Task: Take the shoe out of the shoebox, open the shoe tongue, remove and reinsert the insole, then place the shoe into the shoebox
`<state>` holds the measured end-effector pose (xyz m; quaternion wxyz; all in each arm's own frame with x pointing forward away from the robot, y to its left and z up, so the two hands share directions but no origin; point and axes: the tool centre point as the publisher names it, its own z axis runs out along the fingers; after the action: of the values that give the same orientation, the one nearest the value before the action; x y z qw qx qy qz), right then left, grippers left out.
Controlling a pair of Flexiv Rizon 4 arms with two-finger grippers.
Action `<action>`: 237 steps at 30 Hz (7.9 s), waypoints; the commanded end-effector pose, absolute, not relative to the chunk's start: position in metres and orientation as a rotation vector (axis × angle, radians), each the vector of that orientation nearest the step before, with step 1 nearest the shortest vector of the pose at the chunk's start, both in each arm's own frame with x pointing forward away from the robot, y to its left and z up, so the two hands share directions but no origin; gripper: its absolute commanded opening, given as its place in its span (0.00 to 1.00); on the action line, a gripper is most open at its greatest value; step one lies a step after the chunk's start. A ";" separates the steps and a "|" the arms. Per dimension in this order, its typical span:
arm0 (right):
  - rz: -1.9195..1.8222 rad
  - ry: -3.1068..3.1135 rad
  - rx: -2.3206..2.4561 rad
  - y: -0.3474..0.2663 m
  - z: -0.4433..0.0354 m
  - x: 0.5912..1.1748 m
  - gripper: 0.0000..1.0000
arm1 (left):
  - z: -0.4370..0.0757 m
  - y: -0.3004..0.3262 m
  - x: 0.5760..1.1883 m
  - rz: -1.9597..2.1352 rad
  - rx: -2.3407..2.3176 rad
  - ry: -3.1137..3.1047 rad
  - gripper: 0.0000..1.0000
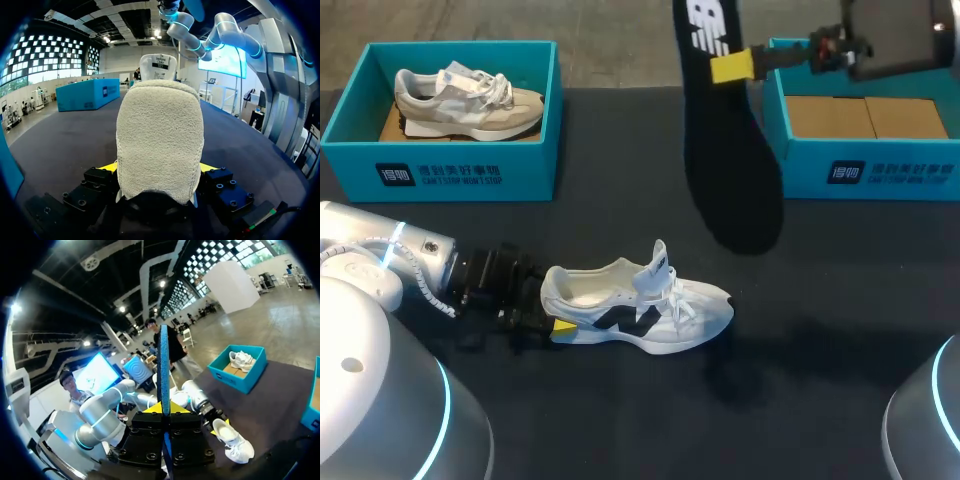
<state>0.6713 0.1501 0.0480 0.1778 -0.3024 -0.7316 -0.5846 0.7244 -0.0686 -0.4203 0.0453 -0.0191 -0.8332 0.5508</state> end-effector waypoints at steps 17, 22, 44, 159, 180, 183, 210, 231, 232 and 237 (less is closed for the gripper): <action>-1.717 -1.967 -1.011 0.124 0.053 0.611 0.00 | -0.426 -0.069 0.722 1.682 -0.056 -2.547 0.00; -1.742 -1.933 -1.038 0.127 0.051 0.606 0.00 | -0.426 -0.069 0.722 1.682 -0.056 -2.547 0.00; -1.751 -1.917 -1.038 0.134 0.050 0.601 0.00 | -0.426 -0.069 0.722 1.682 -0.056 -2.547 0.00; -1.751 -1.917 -1.038 0.134 0.050 0.601 0.00 | -0.273 -0.035 0.702 0.021 -0.064 -3.086 1.00; -1.751 -1.917 -1.038 0.134 0.050 0.601 0.00 | -0.270 -0.037 0.712 0.029 -0.053 -3.150 1.00; -1.751 -1.917 -1.038 0.134 0.050 0.601 0.00 | -0.270 -0.037 0.712 0.029 -0.053 -3.150 1.00; -1.751 -1.917 -1.038 0.134 0.050 0.601 0.00 | -0.276 -0.053 0.725 0.092 -0.078 -3.166 1.00; -1.751 -1.917 -1.038 0.134 0.050 0.601 0.00 | -0.333 -0.104 0.756 0.212 -0.121 -3.152 1.00; -1.751 -1.917 -1.038 0.134 0.050 0.601 0.00 | -0.335 -0.106 0.756 0.214 -0.125 -3.149 1.00; -1.751 -1.917 -1.038 0.134 0.050 0.601 0.00 | -0.347 -0.120 0.760 0.221 -0.142 -3.129 1.00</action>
<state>0.6025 0.1282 0.0485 0.1738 -0.3632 -0.6763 -0.6169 0.7517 -0.1071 -0.3341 -0.0070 -0.0442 -0.9961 0.0757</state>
